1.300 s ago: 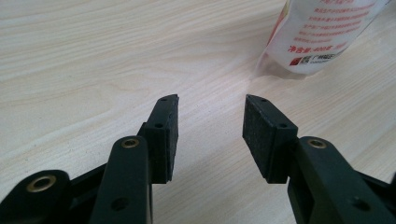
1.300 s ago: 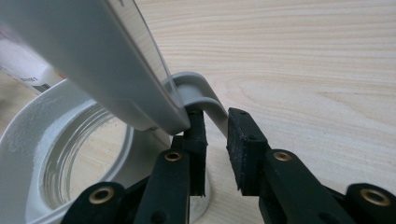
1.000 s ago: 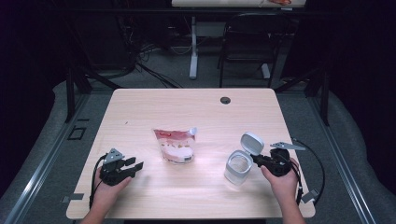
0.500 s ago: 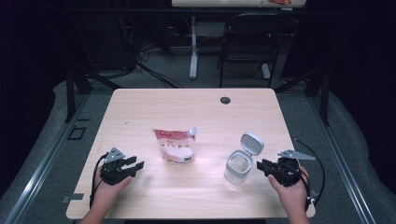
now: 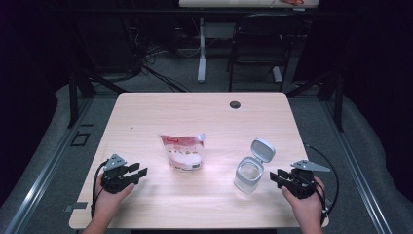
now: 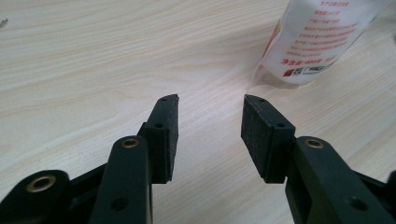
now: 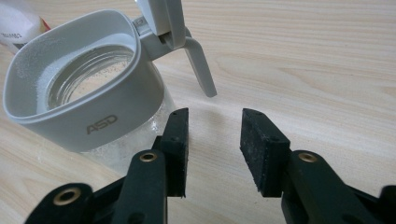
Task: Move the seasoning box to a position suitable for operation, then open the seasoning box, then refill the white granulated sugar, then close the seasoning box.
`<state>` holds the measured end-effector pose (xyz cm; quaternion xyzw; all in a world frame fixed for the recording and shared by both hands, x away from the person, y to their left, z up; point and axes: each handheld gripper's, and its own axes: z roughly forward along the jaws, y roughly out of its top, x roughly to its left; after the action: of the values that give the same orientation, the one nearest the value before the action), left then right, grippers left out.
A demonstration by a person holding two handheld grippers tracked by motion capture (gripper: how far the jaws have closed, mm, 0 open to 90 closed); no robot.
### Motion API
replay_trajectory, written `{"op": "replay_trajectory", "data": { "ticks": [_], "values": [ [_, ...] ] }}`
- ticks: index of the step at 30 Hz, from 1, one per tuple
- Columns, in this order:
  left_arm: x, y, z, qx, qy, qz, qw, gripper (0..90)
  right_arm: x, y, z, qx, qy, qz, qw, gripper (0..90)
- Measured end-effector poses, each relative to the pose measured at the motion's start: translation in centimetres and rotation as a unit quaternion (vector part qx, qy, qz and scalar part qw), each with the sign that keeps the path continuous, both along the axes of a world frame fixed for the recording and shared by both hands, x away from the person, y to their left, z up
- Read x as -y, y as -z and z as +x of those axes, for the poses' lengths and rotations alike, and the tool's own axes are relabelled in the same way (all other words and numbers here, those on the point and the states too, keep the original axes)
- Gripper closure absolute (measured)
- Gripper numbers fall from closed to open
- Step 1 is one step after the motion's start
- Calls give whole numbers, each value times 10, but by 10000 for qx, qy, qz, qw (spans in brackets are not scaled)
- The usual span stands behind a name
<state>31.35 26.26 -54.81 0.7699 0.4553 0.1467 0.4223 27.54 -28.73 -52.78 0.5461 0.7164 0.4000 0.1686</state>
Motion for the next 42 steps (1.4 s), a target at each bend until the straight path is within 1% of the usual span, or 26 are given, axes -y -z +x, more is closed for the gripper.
{"op": "replay_trajectory", "data": {
  "ticks": [1,3,5,7,9,11,13,16,18,19,20,22,23,25,26,27,29,30,31,32,33,35,37,38,40,42],
  "values": [
    [-1,-2,-1,-54,3,-85,9999,586,0,0,-1,-5,-40,-31,10000,606],
    [-2,-5,-2,-64,2,-223,9997,600,0,0,-2,-15,-67,-52,10000,602],
    [-1,-10,-2,-72,-27,-224,9997,600,1,-1,-4,-76,-75,-90,9999,601],
    [-1,-14,-1,-83,11,-215,9997,593,1,-3,-5,-69,-78,-94,9999,580],
    [1,-18,0,-105,22,-170,9998,592,0,-7,-7,-50,-153,-202,9997,581],
    [1,-23,1,-118,99,-108,9998,595,-3,-11,-9,27,-297,-310,9991,587],
    [2,-28,2,-95,138,-99,9998,600,-5,-14,-10,18,-395,-393,9984,587],
    [3,-36,2,-93,195,-175,9996,606,-11,-20,-13,36,-537,-478,9974,592],
    [5,-42,2,-68,270,-209,9994,612,-14,-24,-14,1,-540,-532,9971,594],
    [6,-46,3,-81,311,-206,9993,612,-14,-25,-14,-33,-526,-488,9974,595],
    [7,-50,4,-77,384,-186,9991,612,-14,-28,-14,-75,-534,-477,9974,595],
    [11,-58,6,-45,420,-162,9990,611,-14,-34,-13,-109,-538,-384,9978,596],
    [12,-60,7,-57,443,-151,9989,608,-14,-37,-13,-101,-564,-398,9976,595],
    [16,-68,10,5,478,-106,9988,601,-13,-45,-14,-104,-607,-401,9973,592],
    [17,-71,10,-13,518,-79,9986,598,-14,-49,-14,-40,-596,-387,9975,591],
    [19,-74,12,-43,569,-96,9983,597,-14,-52,-13,-25,-629,-400,9972,590],
    [22,-80,13,29,627,-99,9980,597,-17,-60,-13,15,-687,-482,9965,584],
    [24,-82,14,24,644,-118,9978,597,-18,-65,-13,37,-695,-551,9961,579],
    [25,-85,15,35,673,-103,9977,597,-19,-67,-13,56,-723,-569,9957,568],
    [27,-88,16,49,670,-133,9976,598,-21,-70,-13,99,-712,-603,9956,549],
    [28,-92,17,44,715,-120,9974,597,-22,-74,-12,105,-754,-671,9948,538],
    [31,-98,20,44,721,-176,9972,589,-27,-80,-11,190,-826,-706,9939,519],
    [34,-103,23,5,812,-205,9965,585,-30,-86,-11,231,-888,-773,9928,515],
    [37,-106,25,4,861,-199,9961,585,-32,-88,-10,285,-905,-744,9927,516],
    [41,-111,27,9,912,-138,9957,602,-36,-95,-8,270,-984,-787,9917,517],
    [42,-114,29,16,943,-148,9954,612,-39,-99,-5,305,-987,-719,9921,518]
  ]
}}
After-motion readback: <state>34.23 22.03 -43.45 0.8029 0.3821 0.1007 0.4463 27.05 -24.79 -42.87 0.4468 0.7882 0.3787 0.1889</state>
